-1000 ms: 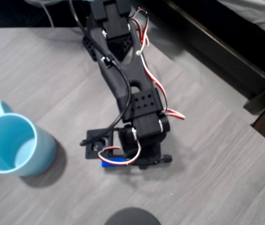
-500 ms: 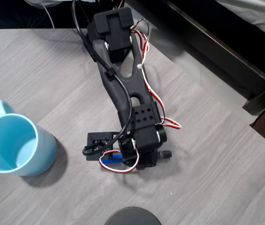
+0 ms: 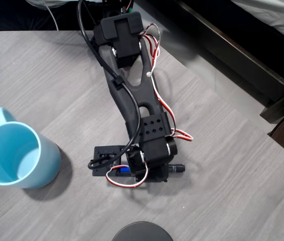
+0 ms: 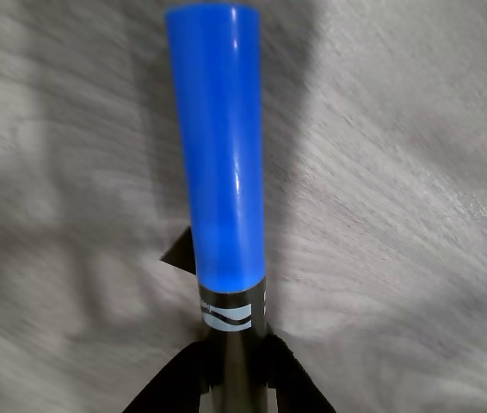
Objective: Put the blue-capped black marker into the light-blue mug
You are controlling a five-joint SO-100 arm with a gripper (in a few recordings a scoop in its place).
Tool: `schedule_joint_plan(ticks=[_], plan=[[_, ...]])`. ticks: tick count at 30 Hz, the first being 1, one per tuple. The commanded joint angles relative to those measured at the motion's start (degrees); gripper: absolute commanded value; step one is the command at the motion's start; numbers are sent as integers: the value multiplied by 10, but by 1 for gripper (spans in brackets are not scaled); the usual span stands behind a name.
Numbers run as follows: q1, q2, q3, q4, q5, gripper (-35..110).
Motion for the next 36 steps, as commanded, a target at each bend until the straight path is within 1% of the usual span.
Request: schedule_joint_plan(ticks=[1, 6, 8, 12, 17, 22, 29, 33, 36], plan=[[16, 33, -98, 76, 9, 0], [48, 33, -330, 229, 16, 0], [62, 42, -410, 269, 18, 0], [98, 139, -409, 268, 25, 0], [154, 219, -404, 270, 26, 0], [238, 282, -359, 270, 54, 0], [361, 250, -349, 246, 111, 0], [395, 201, -349, 217, 171, 0], [397, 171, -352, 191, 211, 0]])
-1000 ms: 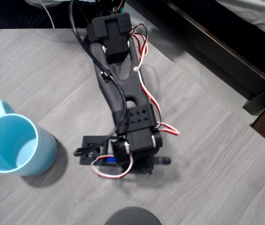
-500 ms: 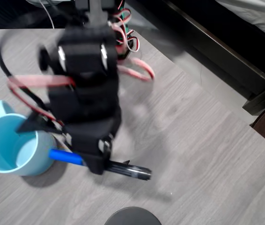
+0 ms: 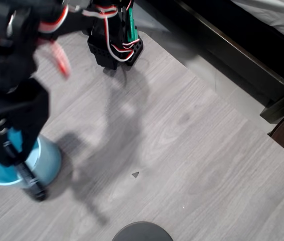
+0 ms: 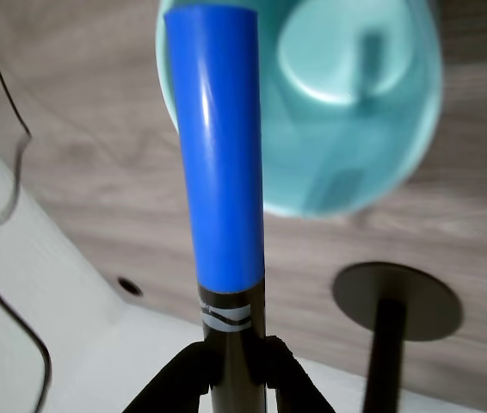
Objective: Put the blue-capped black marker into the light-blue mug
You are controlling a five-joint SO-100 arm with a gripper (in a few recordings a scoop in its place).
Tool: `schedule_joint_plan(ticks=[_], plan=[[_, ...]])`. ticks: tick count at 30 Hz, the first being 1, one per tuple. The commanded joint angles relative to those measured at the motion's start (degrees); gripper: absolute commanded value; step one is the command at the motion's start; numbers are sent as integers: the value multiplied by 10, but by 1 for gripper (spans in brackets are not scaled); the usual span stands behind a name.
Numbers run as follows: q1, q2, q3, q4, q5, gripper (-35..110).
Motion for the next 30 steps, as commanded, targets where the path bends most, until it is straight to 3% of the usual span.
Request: schedule_joint_plan(ticks=[1, 13, 30], plan=[[-1, -23, -4, -36, 45, 0], [-45, -91, -7, -113, 105, 0], [-36, -91, -7, -105, 118, 0]])
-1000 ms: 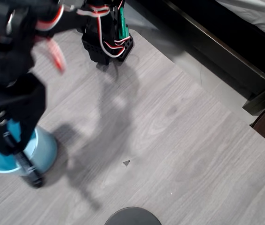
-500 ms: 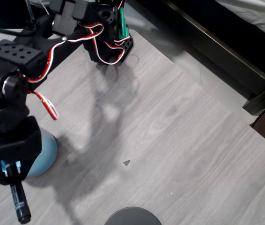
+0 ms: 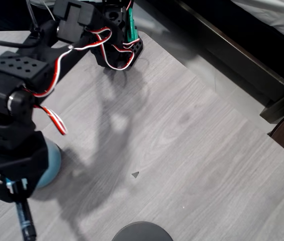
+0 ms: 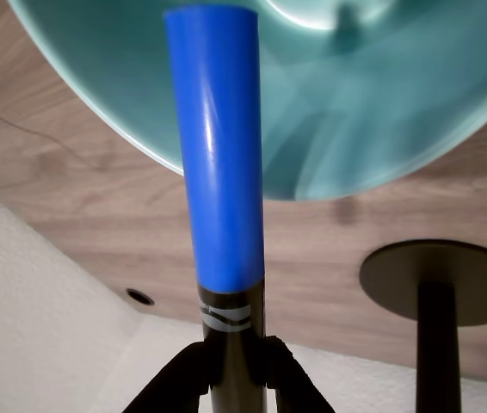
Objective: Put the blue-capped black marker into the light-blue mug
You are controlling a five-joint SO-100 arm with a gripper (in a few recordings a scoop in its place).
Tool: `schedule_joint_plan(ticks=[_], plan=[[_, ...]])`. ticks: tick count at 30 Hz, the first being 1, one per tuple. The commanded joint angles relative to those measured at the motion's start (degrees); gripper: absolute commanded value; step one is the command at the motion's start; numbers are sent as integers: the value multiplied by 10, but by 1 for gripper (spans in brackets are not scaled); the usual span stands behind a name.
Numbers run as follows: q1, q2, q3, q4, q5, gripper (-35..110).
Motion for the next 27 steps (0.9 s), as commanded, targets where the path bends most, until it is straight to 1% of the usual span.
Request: schedule_joint_plan(ticks=[1, 6, 8, 10, 11, 14, 16, 21, 24, 25, 27], plan=[[7, 16, -8, 4, 4, 0], [22, 29, -8, 8, 5, 1], [28, 37, -8, 8, 5, 10], [32, 42, -8, 7, 5, 11], [33, 45, -8, 6, 5, 14], [33, 47, -8, 7, 5, 37], [33, 49, -8, 8, 5, 42], [31, 58, -8, 12, 5, 43], [15, 76, -8, 28, -13, 42], [4, 83, -8, 33, -30, 41], [-25, 101, -8, 48, -73, 27]])
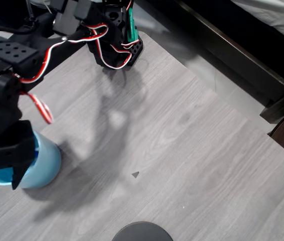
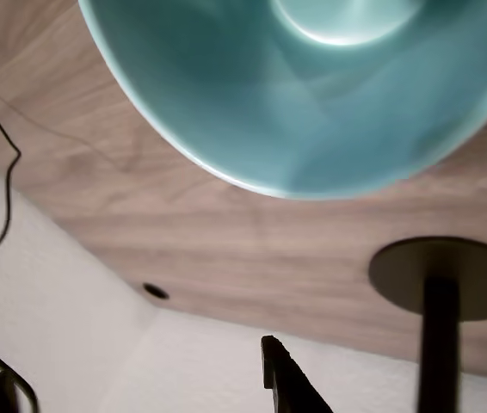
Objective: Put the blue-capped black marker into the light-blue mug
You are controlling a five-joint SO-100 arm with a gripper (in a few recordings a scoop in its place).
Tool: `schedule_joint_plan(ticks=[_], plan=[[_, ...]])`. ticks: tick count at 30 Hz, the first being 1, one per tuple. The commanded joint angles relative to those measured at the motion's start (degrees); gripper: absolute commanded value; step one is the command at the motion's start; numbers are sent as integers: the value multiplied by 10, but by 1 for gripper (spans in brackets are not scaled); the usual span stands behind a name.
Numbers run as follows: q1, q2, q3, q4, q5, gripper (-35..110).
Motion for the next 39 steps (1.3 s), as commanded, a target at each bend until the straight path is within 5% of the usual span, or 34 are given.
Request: schedule_joint_plan(ticks=[1, 3, 9, 17, 39], plan=[[-50, 62, -8, 29, -69, 15], [-84, 83, -4, 62, -113, 0], [-181, 188, 125, 118, -219, 0], [-264, 535, 578, -76, -250, 0], [-173, 954, 1186, -244, -400, 0]])
